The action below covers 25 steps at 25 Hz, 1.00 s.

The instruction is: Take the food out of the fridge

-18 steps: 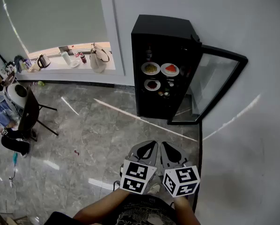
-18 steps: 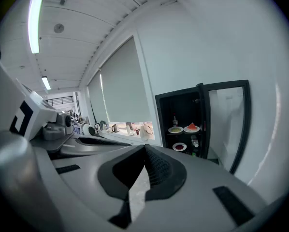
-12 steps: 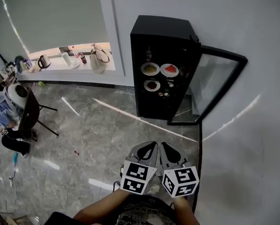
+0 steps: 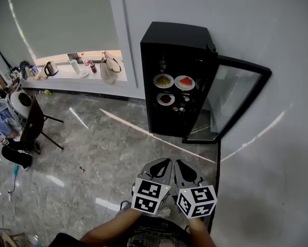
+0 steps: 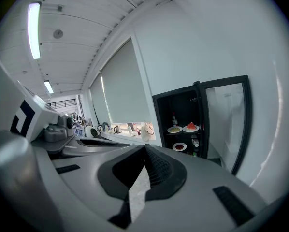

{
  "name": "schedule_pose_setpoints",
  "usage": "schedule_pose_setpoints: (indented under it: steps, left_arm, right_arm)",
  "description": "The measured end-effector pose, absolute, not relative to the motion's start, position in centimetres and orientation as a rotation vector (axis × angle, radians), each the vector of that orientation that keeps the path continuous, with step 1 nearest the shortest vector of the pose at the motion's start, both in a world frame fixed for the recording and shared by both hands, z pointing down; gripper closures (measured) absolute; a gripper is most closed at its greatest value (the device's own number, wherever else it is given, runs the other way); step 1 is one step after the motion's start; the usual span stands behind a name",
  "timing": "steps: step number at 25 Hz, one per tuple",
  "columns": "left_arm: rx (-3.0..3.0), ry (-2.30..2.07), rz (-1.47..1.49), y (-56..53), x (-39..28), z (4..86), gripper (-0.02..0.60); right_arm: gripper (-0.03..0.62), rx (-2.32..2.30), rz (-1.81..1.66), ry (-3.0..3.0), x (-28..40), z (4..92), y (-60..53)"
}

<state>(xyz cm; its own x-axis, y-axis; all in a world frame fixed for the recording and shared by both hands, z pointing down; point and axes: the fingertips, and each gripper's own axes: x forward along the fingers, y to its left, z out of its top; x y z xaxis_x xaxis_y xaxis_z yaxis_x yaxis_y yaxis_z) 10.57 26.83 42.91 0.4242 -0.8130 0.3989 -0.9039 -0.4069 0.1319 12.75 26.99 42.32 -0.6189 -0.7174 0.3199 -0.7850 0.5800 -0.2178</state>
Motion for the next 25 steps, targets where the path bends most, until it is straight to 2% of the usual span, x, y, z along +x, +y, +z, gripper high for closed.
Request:
schedule_pose_setpoints:
  steps: [10,25]
  left_arm:
    - [2.317,-1.517,0.377,22.9,10.3,43.4,0.586]
    - [2.342,-1.415,0.388,7.4,4.4,44.7,0.586]
  right_arm:
    - [0.594,1.207,0.533,-2.629,12.4,43.2,22.7]
    - [0.594,1.299,0.687,-2.563,7.0,45.5,7.5]
